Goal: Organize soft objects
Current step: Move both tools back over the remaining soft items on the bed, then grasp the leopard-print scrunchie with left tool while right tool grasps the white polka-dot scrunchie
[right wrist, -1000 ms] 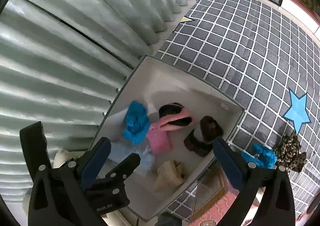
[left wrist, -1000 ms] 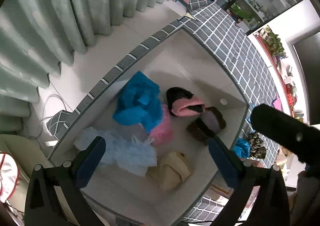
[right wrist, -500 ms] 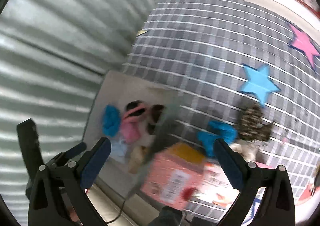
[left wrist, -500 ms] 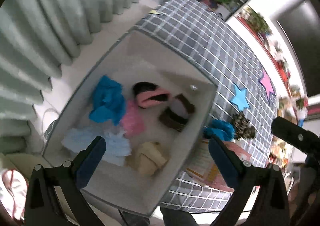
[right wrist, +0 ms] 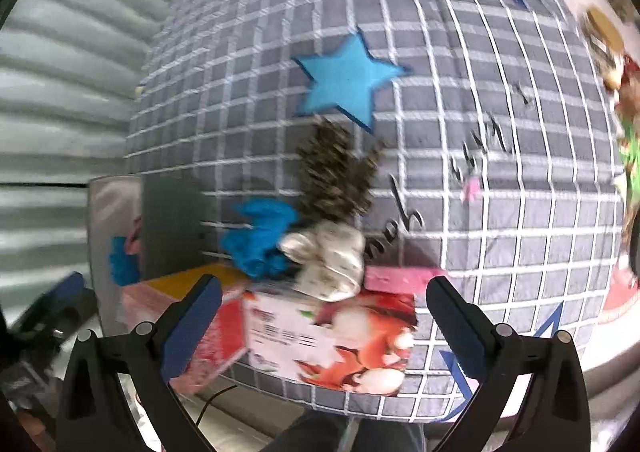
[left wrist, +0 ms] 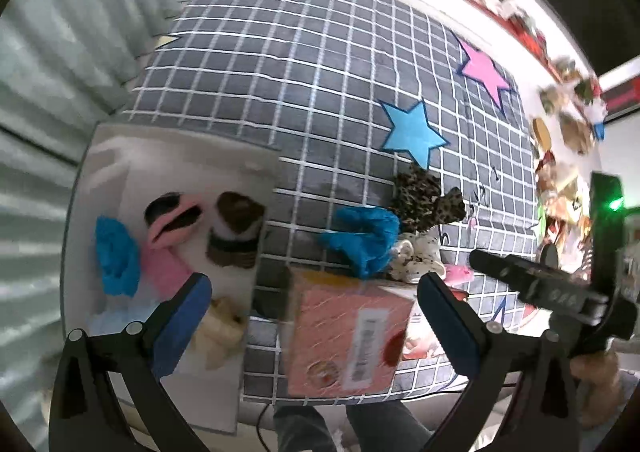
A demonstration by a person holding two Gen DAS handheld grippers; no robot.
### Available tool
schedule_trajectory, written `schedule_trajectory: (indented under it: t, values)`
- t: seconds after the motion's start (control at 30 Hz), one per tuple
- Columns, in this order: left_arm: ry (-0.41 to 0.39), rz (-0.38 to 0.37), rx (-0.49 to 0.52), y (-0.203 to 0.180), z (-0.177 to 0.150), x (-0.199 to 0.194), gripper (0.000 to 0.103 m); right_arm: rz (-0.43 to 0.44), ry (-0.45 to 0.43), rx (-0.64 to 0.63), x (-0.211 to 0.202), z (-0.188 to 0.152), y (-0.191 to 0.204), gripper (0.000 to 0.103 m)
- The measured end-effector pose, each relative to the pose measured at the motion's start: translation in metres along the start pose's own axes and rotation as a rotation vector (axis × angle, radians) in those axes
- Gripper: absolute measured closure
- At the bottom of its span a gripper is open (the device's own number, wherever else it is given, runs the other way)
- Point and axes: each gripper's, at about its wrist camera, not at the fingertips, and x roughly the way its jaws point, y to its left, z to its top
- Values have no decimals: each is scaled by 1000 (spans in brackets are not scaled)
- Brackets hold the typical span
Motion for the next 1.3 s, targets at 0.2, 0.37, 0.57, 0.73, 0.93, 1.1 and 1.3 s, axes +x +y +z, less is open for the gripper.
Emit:
schedule_trajectory:
  t: [0.2, 0.37, 0.57, 0.73, 0.93, 1.1, 1.3]
  values:
    - [54, 32, 26, -22, 15, 18, 0, 13, 75, 33, 40, -1, -14, 0]
    - [80, 64, 35, -29, 21, 27, 0, -117, 105, -101, 73, 10, -1, 0]
    - [110, 88, 40, -38, 31, 37, 0, -281, 130, -240, 110, 16, 5, 0]
    - [127, 102, 70, -55, 43, 49, 0, -325, 99, -222, 106, 22, -23, 0]
    - [170, 120, 130, -93, 60, 80, 0, -318, 63, -112, 88, 37, -75, 0]
    - [194, 132, 179, -128, 69, 108, 0, -309, 28, -26, 71, 42, -120, 0]
    - [230, 138, 173, -154, 80, 149, 0, -343, 12, 73, 52, 42, -179, 0]
